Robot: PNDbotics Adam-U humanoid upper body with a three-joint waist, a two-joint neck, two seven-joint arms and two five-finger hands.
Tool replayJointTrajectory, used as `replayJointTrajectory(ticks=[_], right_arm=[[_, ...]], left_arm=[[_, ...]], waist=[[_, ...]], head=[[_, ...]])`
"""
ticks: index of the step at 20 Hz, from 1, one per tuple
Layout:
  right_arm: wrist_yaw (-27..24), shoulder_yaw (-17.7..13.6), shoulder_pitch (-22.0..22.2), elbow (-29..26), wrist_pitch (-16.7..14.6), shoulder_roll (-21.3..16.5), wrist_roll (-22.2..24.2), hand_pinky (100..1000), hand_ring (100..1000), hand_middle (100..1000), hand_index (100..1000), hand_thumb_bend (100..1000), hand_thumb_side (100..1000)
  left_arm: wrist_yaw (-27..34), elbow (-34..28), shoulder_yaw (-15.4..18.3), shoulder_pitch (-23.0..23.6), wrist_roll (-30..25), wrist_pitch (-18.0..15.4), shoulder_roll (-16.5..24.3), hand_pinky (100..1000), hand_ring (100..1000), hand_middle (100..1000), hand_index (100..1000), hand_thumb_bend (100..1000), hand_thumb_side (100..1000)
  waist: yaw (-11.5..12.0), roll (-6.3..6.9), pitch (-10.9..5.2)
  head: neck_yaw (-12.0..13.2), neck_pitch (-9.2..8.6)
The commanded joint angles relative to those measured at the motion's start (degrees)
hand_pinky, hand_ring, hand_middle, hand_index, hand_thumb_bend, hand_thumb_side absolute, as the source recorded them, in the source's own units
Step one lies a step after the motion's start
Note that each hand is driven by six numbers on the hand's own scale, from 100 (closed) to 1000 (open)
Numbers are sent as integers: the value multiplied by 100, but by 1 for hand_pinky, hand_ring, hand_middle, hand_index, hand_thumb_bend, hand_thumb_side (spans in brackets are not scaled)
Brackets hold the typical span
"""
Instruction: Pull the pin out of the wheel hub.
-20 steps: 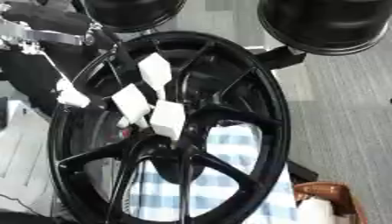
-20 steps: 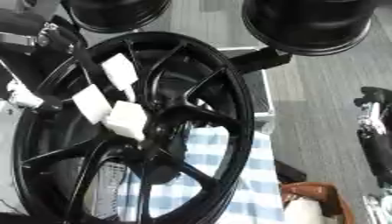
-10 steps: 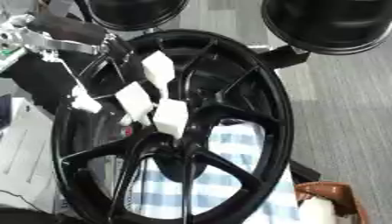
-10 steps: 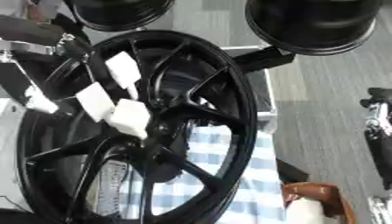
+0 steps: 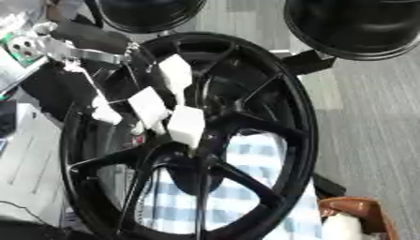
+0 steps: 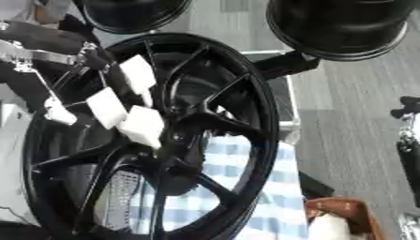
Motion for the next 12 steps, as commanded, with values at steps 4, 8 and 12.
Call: replayJointTrajectory(ticks=[4,8,12], right_arm=[[-45,4,-48,-101,23,-14,-15,773,639,491,660,100,677],[-50,8,-48,-101,36,-10,-22,772,639,491,660,100,679],[-67,17,-53,-101,51,-5,-21,772,639,491,660,100,680]], left_arm=[[14,27,-74,-121,-1053,-1137,15,886,760,684,826,384,436],[90,-55,-123,-104,-1053,-1175,37,882,748,662,812,362,430],[133,-109,-105,-92,-1053,-1187,60,865,717,602,762,315,393]], waist=[[-11,-21,-86],[-12,-19,-79],[-8,-17,-76]], head=[[31,31],[27,31],[32,31]])
